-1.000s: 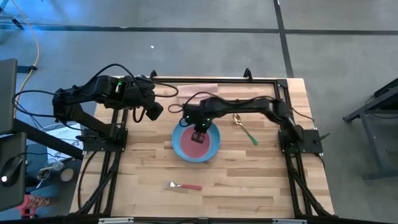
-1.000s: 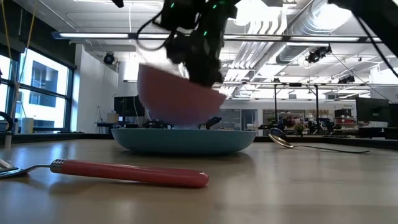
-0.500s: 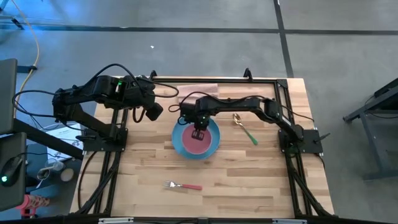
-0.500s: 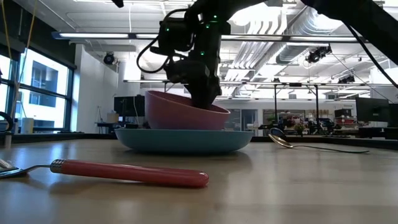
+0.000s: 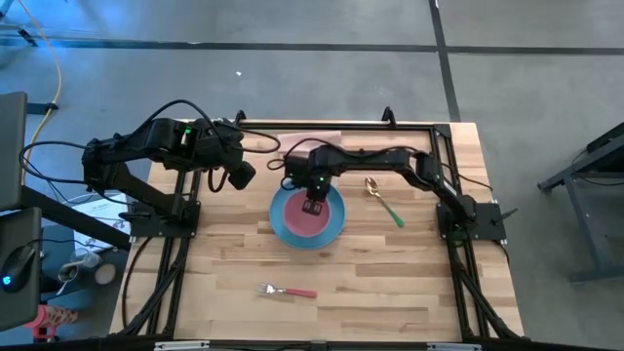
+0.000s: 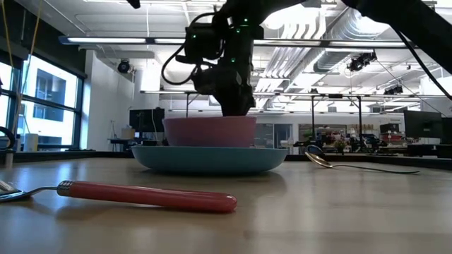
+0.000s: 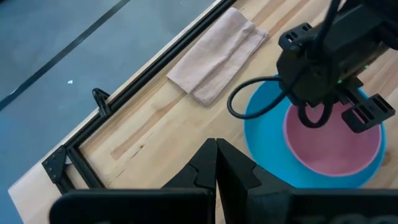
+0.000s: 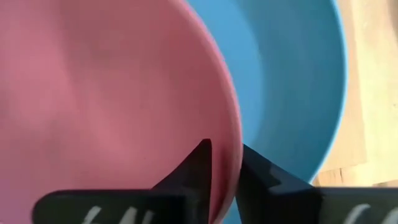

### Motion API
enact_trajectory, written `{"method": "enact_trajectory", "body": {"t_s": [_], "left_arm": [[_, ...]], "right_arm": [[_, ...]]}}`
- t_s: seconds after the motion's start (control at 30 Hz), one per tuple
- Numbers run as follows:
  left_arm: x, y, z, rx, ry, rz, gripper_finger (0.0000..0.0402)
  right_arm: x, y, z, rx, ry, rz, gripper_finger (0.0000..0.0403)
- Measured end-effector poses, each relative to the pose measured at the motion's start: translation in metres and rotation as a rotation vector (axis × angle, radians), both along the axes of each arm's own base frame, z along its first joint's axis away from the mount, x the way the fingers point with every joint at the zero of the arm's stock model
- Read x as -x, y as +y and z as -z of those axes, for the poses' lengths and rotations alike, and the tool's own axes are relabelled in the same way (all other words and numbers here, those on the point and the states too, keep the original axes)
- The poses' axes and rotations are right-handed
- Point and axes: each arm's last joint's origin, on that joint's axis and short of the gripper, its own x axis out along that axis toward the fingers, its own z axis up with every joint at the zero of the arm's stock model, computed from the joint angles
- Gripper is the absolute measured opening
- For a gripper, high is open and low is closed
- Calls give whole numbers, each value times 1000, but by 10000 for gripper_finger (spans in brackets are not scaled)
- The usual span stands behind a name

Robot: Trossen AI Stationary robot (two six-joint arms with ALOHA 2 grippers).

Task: Set table place
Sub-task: Adjust the plate

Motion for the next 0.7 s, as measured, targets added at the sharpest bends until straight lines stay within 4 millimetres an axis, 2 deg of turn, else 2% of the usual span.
{"method": "enact_trajectory", "body": {"t_s": [0.37, 0.53, 0.7], "left_arm": [[0, 0, 0, 2, 0, 1, 0], [0, 0, 0, 1, -1, 0, 0], [0, 0, 0, -2, 0, -2, 0]], "right_arm": [[5, -12, -6, 9, 1, 25, 112], [22, -13, -39, 113, 11, 47, 119], [69, -3, -89, 248, 71, 122, 119]]}}
